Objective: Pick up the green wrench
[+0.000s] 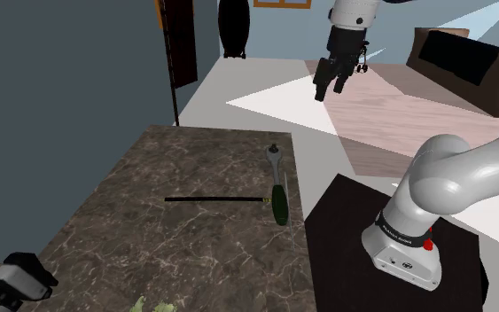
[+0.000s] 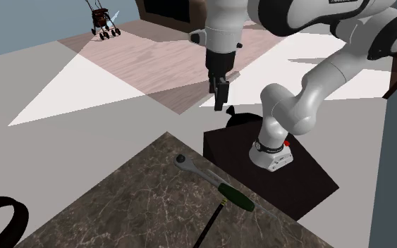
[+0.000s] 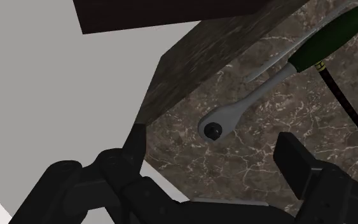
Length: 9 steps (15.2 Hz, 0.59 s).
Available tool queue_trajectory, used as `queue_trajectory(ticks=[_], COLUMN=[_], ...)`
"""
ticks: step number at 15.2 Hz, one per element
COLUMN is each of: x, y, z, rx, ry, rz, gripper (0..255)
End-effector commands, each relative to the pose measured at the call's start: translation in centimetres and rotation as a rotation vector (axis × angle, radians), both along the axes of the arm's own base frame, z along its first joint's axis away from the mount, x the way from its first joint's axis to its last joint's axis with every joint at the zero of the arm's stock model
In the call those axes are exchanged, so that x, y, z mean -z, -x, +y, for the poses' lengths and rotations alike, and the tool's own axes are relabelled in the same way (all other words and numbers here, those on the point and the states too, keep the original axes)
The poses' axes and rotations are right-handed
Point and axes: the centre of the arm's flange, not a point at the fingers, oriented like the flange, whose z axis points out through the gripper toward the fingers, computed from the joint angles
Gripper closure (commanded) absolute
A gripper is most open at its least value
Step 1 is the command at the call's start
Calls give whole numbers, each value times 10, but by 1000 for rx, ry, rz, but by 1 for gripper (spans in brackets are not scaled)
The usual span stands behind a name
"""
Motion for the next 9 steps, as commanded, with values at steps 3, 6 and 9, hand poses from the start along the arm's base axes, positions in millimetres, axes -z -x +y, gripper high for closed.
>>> queue_trajectory(ticks=[3,6,9], x=[21,52,83], y=[-1,-6,-13], z=[17,43,68], rx=[82,206,329], ry=[3,9,14], rz=[6,16,25], gripper=[0,0,0])
